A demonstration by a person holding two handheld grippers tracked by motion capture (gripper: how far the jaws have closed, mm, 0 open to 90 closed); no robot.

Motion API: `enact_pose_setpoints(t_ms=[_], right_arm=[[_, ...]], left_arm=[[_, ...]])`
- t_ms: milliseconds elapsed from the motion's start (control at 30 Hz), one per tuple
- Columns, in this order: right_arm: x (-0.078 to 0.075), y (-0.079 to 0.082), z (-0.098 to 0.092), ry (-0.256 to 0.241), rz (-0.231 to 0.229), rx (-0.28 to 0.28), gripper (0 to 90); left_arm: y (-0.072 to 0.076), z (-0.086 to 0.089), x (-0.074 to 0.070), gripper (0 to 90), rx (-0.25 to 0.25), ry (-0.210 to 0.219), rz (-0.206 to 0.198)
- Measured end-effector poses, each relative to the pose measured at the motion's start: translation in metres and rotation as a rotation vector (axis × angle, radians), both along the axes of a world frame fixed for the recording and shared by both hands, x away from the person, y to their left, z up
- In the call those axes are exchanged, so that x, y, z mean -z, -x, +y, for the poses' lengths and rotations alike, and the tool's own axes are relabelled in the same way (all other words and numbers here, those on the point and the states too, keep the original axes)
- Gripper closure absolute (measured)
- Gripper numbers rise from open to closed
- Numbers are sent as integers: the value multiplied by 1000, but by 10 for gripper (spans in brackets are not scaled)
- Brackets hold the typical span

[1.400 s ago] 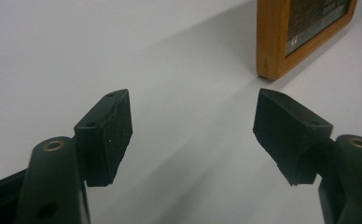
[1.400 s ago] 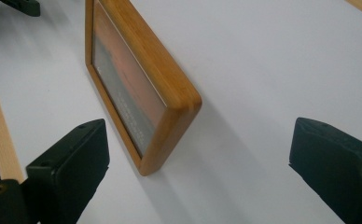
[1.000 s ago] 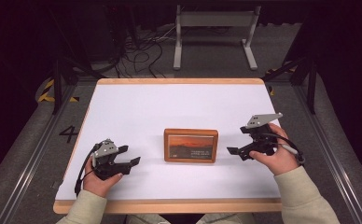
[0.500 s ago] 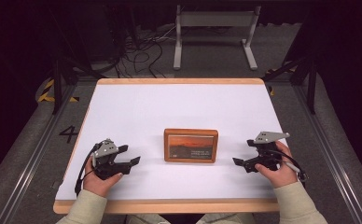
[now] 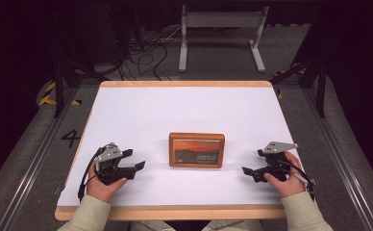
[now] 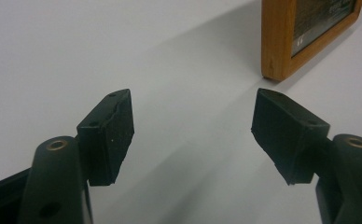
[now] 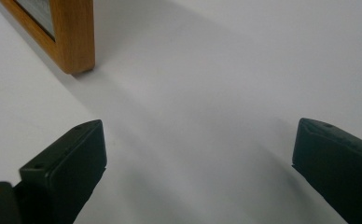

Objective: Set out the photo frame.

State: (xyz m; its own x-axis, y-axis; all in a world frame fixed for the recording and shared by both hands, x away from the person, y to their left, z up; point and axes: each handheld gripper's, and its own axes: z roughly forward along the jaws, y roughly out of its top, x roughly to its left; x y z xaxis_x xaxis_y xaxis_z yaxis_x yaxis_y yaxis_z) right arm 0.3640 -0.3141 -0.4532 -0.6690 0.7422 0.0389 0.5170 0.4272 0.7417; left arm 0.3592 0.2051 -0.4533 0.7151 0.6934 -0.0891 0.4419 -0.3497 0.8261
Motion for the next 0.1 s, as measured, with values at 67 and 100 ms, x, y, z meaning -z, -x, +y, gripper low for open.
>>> enact_pose_setpoints(t_ms=[67, 100], right_arm=[[-1, 0, 0, -7, -5, -1, 37], [-1, 0, 0, -10, -4, 5, 37]], left_arm=[[0, 0, 0, 300, -1, 3, 6], [0, -1, 1, 299, -1, 6, 10]])
